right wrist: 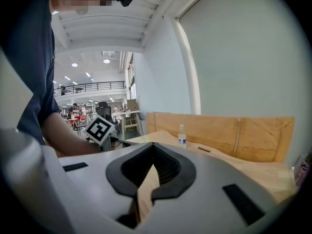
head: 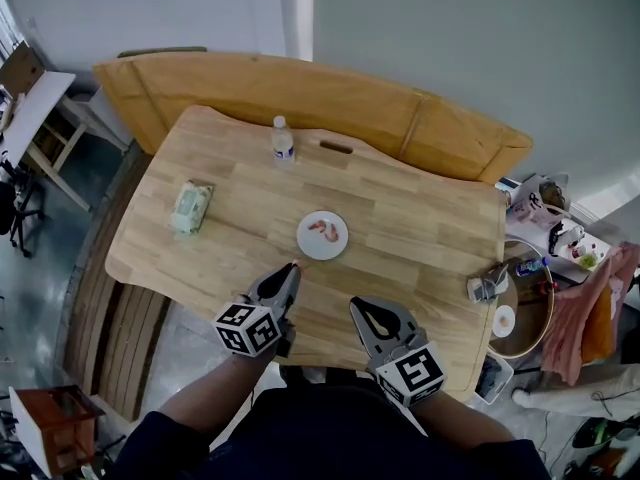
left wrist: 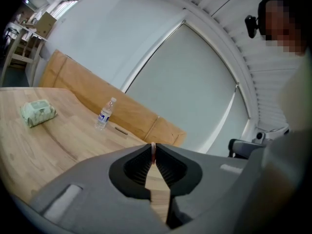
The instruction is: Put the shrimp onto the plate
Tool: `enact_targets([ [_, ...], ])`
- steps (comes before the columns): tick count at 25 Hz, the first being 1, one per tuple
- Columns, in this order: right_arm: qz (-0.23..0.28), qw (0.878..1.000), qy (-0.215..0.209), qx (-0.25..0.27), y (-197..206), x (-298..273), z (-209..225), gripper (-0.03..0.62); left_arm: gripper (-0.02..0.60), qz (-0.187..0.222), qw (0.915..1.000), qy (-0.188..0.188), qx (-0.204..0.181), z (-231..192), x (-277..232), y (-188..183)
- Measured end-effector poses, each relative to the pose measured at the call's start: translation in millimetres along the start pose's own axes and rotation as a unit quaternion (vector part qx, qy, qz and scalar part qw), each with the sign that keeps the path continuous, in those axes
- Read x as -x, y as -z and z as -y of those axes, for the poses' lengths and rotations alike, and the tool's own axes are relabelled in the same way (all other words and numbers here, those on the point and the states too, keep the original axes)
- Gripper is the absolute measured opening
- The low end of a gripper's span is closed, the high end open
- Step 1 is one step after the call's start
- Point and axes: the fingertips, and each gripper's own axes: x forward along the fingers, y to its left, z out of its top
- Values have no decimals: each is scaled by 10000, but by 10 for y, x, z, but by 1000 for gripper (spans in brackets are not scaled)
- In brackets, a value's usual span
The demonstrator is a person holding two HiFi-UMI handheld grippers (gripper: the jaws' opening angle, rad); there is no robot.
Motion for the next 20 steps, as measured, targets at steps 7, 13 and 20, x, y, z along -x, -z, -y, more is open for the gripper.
enact_targets([
  [7, -94, 9999, 85, -46, 157, 48, 196, 9, 32, -229, 9993, -126, 261, -395, -548, 324],
  [13, -294, 9994, 134, -75, 291, 52, 282, 9, 32, -499, 9962, -236, 670, -673, -923, 641],
  [20, -428, 9985, 282, -188, 414, 124, 428, 9, 32, -993, 9869, -678, 1080, -1078, -1328, 1038],
])
